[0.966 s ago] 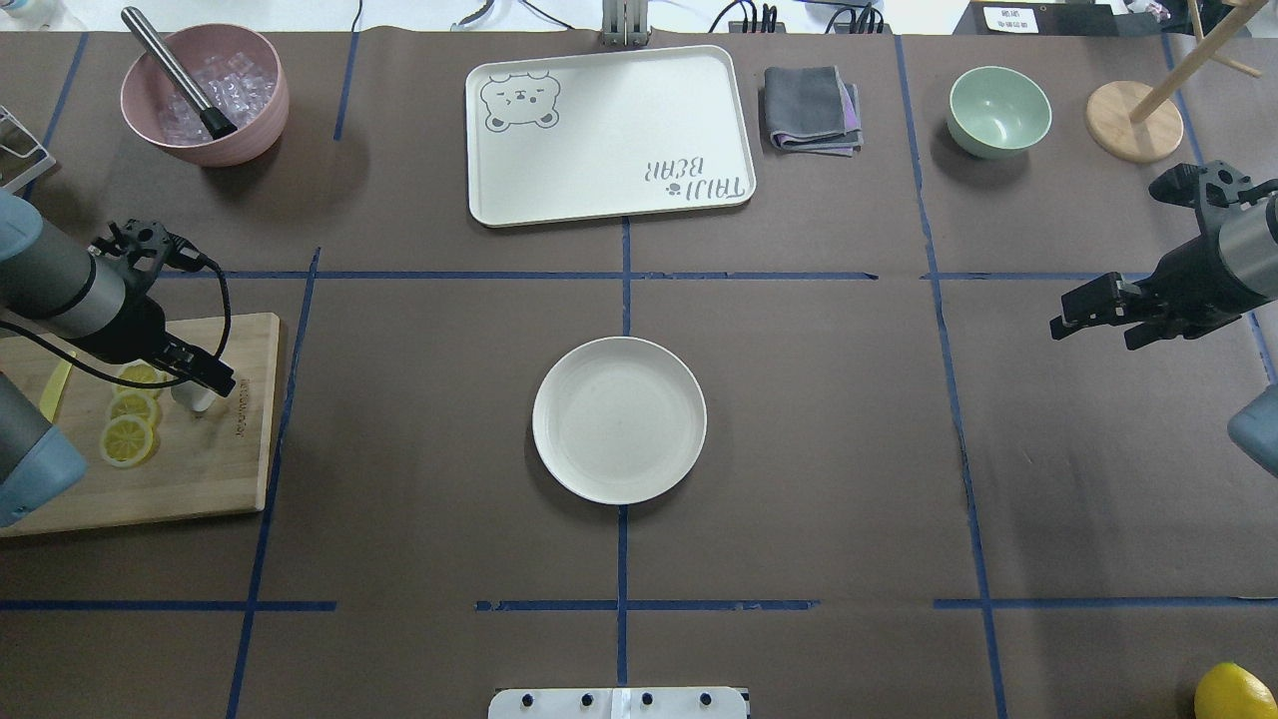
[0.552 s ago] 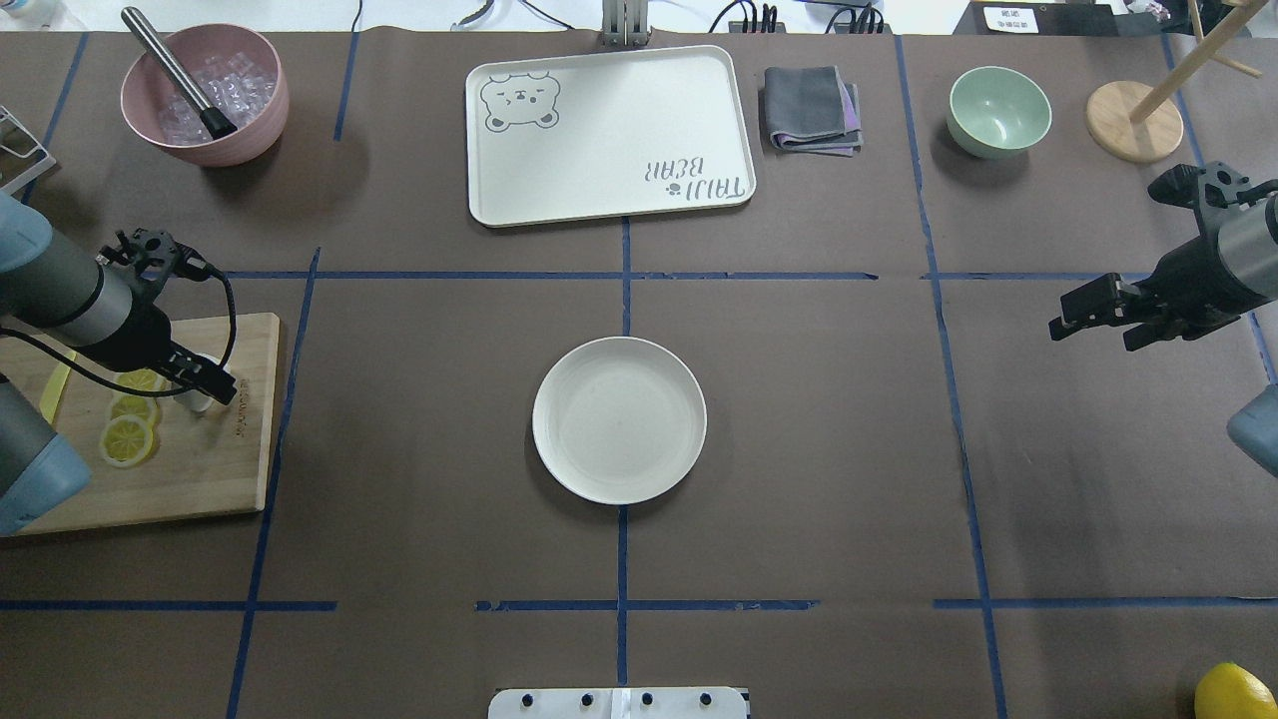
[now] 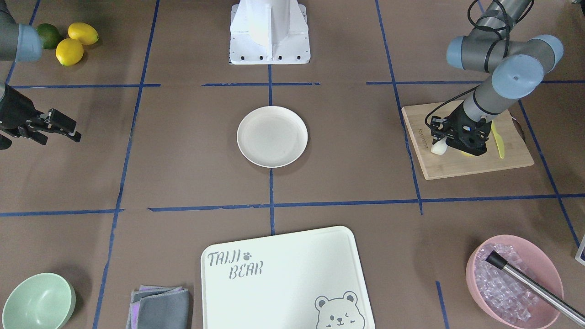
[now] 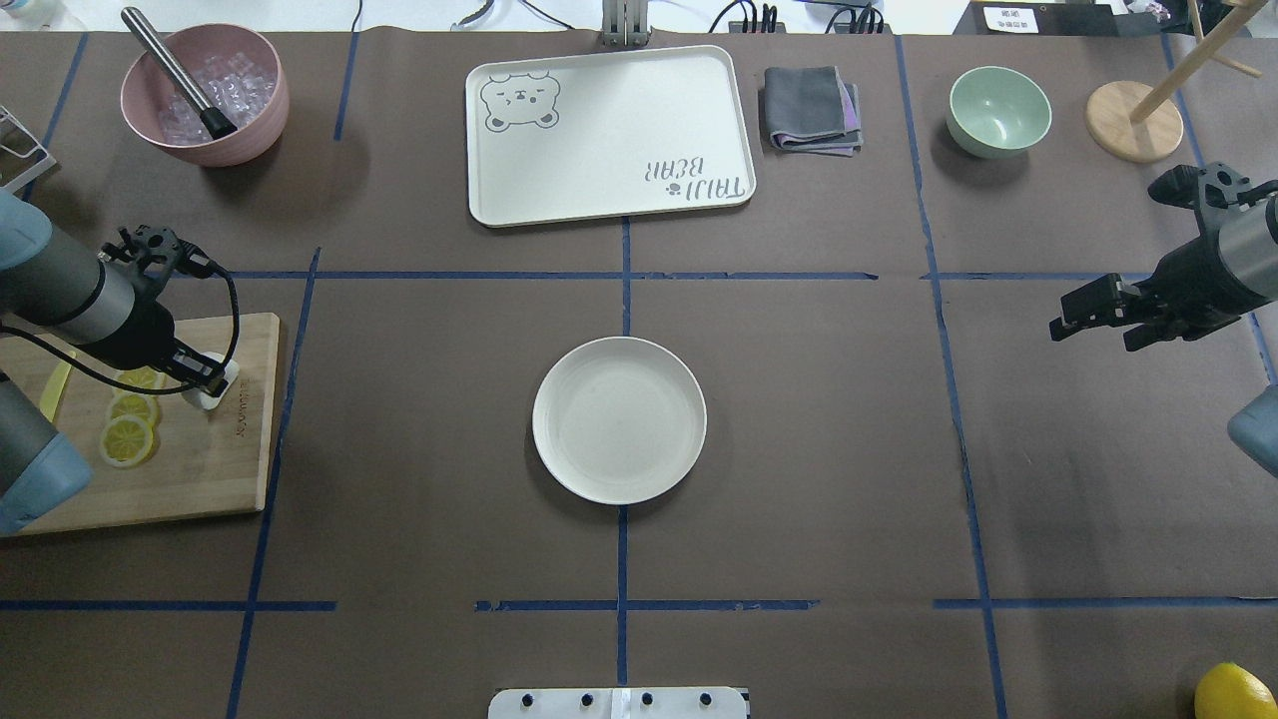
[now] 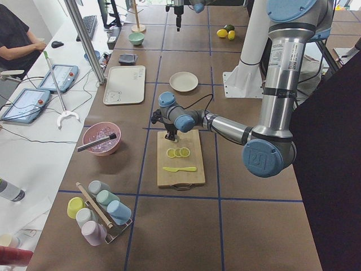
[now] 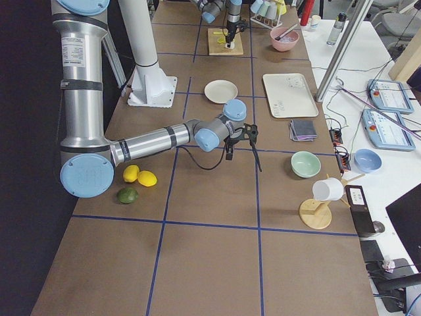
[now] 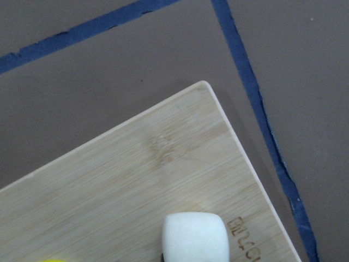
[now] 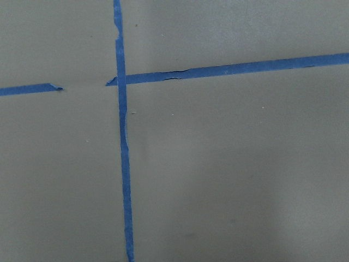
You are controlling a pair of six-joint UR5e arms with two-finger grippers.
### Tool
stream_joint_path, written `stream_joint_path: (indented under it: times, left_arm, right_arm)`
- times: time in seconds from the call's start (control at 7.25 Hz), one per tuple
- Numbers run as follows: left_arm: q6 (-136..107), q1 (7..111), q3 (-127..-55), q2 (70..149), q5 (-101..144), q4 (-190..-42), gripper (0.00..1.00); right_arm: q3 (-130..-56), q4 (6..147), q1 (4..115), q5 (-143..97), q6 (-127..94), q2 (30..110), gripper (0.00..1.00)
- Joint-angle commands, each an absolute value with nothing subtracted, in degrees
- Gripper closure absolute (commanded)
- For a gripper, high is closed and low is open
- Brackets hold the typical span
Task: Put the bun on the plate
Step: 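Lower the left gripper onto the white bun on the cutting board and grasp it, then carry the white bun with the left gripper over the white plate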
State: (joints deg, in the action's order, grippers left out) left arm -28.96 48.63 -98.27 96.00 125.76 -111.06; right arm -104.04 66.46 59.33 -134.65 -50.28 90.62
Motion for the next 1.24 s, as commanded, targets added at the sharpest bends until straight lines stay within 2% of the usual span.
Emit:
stream_joint_path:
  times: [0.0, 0.14, 0.28, 0.41, 0.55, 0.83, 1.1]
  left_arm:
    - [-38.84, 47.99, -106.04, 97.55, 126.12, -110.83, 0.69]
    - [-50.68, 42.94, -109.65, 102.00, 125.69, -110.39, 0.69]
    - [-62.29, 35.93, -109.60, 107.78, 124.47, -110.30, 0.69]
    - [-70.58, 27.25, -108.21, 116.02, 115.67, -105.52, 0.69]
    - [-71.36, 23.24, -105.58, 123.50, 108.70, -96.94, 0.69]
    - [-74.70, 20.74, -95.86, 132.06, 103.54, -95.80, 0.69]
    - [-74.36, 20.65, -92.40, 134.02, 99.42, -96.24, 0.69]
  right_arm:
    - [-104.24, 66.36, 59.41, -134.65, -50.27, 90.88, 0.00]
    - [-104.24, 66.10, 59.41, -134.65, -50.27, 91.31, 0.00]
    - [-104.24, 65.92, 59.41, -134.65, -50.27, 91.84, 0.00]
    - [-104.15, 65.92, 59.41, -134.65, -50.27, 91.85, 0.00]
    - [-103.98, 65.92, 59.33, -134.65, -50.19, 91.93, 0.00]
    - [-104.41, 65.74, 59.33, -134.65, -50.27, 92.90, 0.00]
    - [-104.59, 65.65, 59.33, -134.56, -50.27, 93.43, 0.00]
